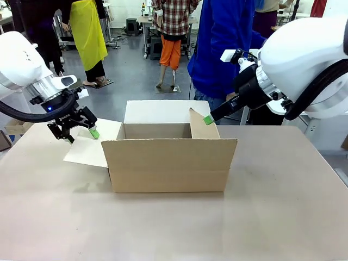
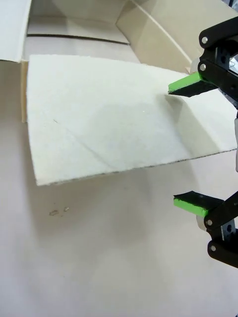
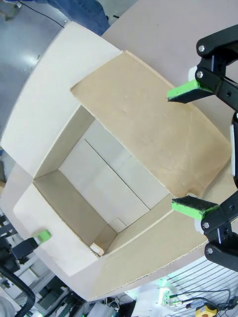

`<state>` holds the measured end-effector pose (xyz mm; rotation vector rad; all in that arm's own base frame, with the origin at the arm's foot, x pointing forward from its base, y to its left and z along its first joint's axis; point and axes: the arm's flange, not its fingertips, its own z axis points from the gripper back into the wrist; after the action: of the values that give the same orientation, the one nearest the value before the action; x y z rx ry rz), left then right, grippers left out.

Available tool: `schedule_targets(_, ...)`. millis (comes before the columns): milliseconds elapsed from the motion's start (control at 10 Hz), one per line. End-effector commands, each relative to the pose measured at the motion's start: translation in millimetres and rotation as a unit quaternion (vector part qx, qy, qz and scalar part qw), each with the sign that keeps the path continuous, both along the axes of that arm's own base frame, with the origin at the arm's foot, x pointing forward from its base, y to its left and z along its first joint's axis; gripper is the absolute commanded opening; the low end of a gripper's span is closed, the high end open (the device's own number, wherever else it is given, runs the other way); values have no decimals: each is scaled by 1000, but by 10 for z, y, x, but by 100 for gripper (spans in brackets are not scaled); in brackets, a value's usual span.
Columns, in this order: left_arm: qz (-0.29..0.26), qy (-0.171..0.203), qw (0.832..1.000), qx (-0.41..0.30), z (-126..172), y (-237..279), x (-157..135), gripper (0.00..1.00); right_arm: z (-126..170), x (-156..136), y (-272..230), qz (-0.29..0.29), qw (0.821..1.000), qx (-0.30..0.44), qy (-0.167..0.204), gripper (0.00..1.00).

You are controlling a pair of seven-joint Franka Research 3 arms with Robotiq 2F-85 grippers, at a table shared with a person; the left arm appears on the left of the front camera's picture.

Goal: Pack the gift set into the box.
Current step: Place both hands on the side flaps of the Package Box and spread them outward.

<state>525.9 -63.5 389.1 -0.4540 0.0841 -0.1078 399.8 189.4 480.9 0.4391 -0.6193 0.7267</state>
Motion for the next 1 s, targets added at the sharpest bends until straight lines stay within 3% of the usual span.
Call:
schedule_targets(0,7,1,1000,15,28,-14,-19,100,64,18,-39,-21,999,-1,36,100)
schedule_targets(300,7,1,1000,15,28,-14,-19,100,684,263,756,-66,981,-115,140,100)
schedule_targets(400,7,1,1000,15,28,-14,-19,100,794,328,1188,-92,970,-167,153,100)
schedule_targets(600,7,1,1000,15,28,-14,-19,100,642,343,1946,-171,922,-305,165,100)
schedule_targets(700,7,1,1000,15,28,-14,-19,100,459,298,1989,-139,914,-357,131,100)
schedule_targets(800,7,1,1000,15,28,-14,-19,100,597,201,1428,-139,956,-228,124,100)
schedule_targets(900,7,1,1000,15,28,-14,-19,100,512,172,1710,-156,937,-290,118,100)
